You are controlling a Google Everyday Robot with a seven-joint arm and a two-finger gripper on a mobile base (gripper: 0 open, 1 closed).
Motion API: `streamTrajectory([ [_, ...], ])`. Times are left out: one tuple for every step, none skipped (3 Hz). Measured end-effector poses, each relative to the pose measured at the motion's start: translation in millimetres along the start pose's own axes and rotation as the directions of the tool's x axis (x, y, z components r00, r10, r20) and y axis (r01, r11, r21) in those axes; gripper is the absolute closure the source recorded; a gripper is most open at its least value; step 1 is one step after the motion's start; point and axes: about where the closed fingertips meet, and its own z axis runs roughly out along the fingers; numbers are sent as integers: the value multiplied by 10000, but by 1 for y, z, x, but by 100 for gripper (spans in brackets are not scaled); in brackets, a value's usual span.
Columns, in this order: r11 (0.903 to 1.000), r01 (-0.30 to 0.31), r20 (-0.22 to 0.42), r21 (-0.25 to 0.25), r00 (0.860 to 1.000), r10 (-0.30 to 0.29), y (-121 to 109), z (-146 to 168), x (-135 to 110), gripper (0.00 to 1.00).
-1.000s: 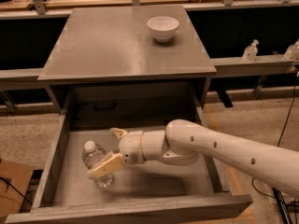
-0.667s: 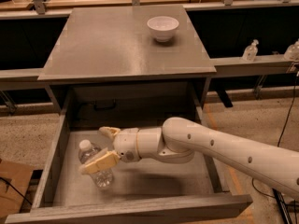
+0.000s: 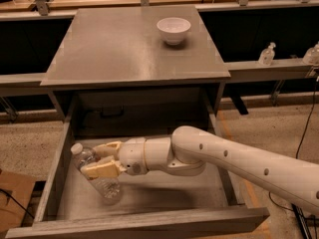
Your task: Pick water bottle from top drawer and place on counter
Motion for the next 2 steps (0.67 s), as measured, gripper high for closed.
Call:
streamTrajectory([
  [9987,98,111,506,9999,-104,-10,-27,-14,85],
  [9858,652,-154,1545,9979,-636,-27,-86,-48,100],
])
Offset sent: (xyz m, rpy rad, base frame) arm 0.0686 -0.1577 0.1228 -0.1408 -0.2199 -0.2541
